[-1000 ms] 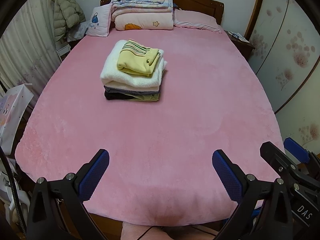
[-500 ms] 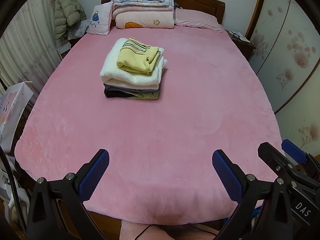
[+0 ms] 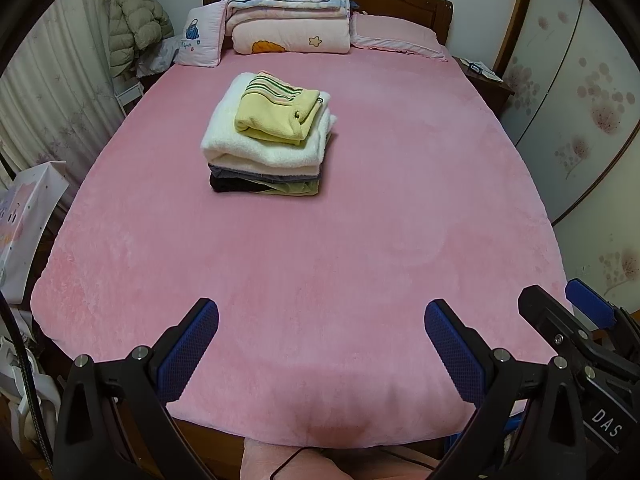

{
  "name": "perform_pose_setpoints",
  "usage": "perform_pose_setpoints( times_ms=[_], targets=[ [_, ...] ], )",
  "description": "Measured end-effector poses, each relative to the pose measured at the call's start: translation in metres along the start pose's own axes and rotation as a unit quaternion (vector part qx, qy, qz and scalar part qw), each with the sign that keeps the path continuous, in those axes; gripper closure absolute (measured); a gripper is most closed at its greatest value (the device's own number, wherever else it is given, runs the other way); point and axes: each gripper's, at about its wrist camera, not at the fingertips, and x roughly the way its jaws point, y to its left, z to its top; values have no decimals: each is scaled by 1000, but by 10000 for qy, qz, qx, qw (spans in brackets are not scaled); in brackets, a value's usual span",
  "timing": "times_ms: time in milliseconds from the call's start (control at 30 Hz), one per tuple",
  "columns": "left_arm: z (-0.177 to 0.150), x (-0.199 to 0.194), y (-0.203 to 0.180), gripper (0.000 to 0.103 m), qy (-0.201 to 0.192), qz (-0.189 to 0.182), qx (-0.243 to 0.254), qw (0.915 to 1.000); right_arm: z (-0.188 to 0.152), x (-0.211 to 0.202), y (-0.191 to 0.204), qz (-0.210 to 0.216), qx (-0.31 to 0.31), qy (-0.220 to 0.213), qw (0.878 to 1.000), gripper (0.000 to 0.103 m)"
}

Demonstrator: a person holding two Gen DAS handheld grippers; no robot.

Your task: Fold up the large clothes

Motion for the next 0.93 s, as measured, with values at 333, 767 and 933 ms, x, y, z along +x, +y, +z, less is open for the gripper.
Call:
perform_pose_setpoints(
  times_ms=[333, 767, 933],
  targets=[
    [0, 1, 0, 1, 16, 1, -15, 10000, -1, 0, 1, 0, -13, -3, 10000, 20],
    [2, 2, 3, 1, 32, -15, -21, 10000, 0, -1, 0, 3, -21, 1, 10000, 20],
    [2, 4, 3, 1, 84, -32, -39, 10000, 0, -1, 0, 9, -31, 13, 10000, 20]
  ],
)
